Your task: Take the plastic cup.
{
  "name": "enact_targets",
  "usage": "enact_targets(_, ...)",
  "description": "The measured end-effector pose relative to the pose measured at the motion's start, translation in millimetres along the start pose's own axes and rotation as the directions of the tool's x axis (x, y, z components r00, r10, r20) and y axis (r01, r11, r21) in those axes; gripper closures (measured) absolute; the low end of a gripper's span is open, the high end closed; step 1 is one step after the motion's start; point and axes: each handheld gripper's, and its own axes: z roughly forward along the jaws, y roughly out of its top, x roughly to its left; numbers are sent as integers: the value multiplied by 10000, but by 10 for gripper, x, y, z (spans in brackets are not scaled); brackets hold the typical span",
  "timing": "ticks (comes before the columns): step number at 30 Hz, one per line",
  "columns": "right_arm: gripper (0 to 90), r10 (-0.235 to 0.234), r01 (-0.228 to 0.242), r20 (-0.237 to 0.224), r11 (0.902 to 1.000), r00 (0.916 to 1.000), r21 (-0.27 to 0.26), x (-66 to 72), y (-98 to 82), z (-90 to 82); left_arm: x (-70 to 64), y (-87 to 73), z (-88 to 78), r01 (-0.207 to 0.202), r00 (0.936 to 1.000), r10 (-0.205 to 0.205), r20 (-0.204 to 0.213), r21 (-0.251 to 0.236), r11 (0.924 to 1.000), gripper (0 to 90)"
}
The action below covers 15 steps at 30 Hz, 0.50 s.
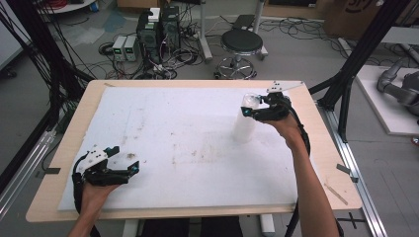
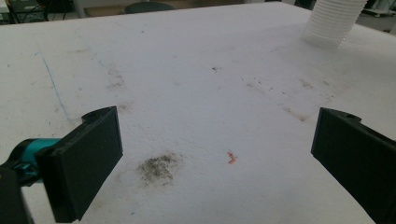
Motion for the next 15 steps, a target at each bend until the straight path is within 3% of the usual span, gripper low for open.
enact_targets(6, 378, -126, 130, 98, 9990, 9999, -435, 41, 264, -165, -2, 1, 3, -22, 10000, 22, -18, 36, 10000, 19)
enact_targets(15, 386, -257, 277, 329, 9976, 9991, -629, 95, 667, -396, 6, 1, 3, 39, 10000, -39, 52, 28, 10000, 19)
